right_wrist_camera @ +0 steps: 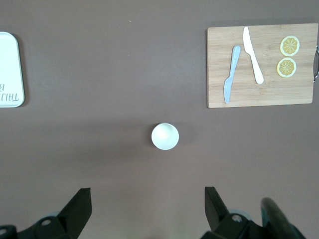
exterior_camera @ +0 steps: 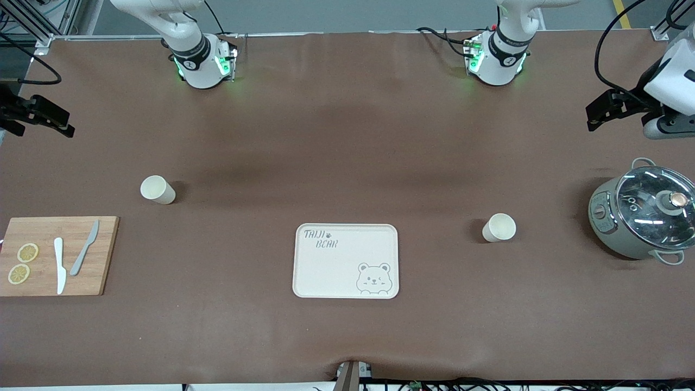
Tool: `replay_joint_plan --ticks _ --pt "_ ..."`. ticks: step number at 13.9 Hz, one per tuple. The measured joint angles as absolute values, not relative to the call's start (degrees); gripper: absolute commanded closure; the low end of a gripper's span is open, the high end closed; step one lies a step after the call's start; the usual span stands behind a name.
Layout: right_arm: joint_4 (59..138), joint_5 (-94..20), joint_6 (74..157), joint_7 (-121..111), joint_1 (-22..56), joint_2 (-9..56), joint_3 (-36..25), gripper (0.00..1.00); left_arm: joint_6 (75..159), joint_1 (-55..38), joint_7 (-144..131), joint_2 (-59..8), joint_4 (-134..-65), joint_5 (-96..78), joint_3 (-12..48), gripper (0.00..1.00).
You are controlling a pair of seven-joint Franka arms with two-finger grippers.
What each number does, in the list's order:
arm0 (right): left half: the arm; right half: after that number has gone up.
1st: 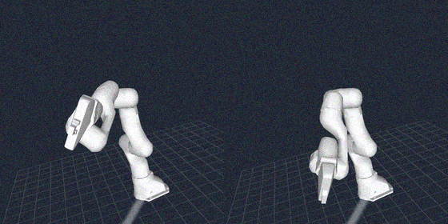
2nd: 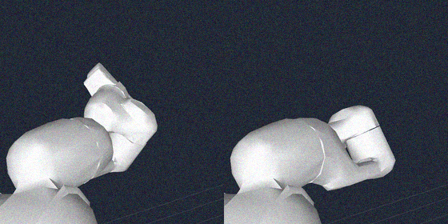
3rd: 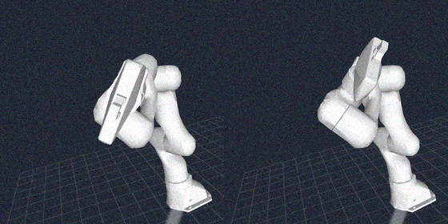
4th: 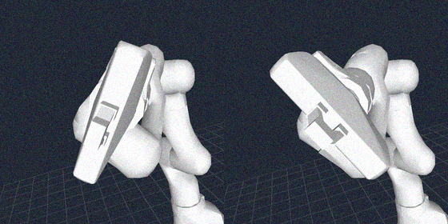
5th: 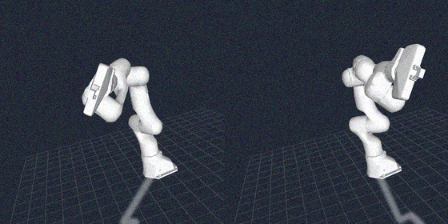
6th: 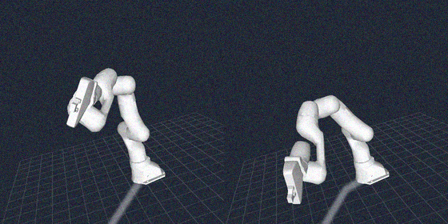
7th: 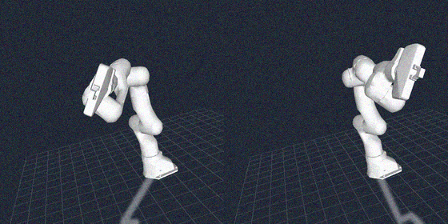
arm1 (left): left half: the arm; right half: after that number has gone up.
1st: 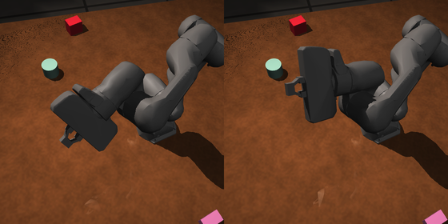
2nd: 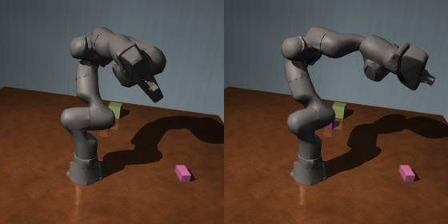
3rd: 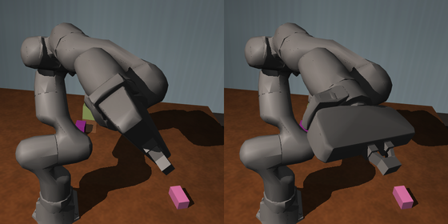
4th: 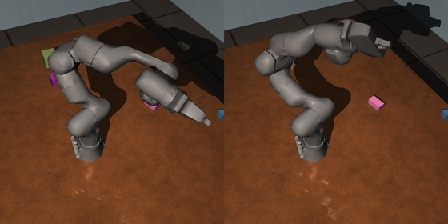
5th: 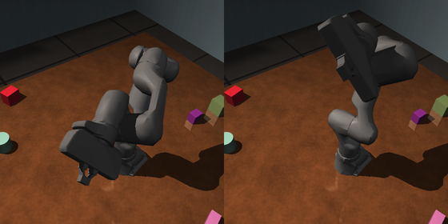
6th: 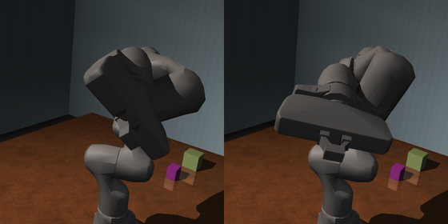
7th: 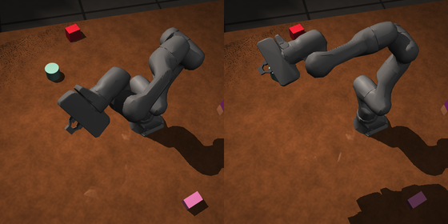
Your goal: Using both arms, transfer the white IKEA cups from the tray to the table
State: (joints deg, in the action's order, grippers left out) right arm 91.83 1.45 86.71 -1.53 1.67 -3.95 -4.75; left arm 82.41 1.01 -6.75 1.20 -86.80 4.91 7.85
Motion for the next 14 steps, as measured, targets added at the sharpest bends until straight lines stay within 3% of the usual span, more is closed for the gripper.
replay_joint_plan --ticks 14 --pt "91.9 0.0 86.7 -1.6 1.7 -3.9 -5.0 0.00 81.9 1.0 -6.8 1.3 -86.8 4.9 7.6 0.00"
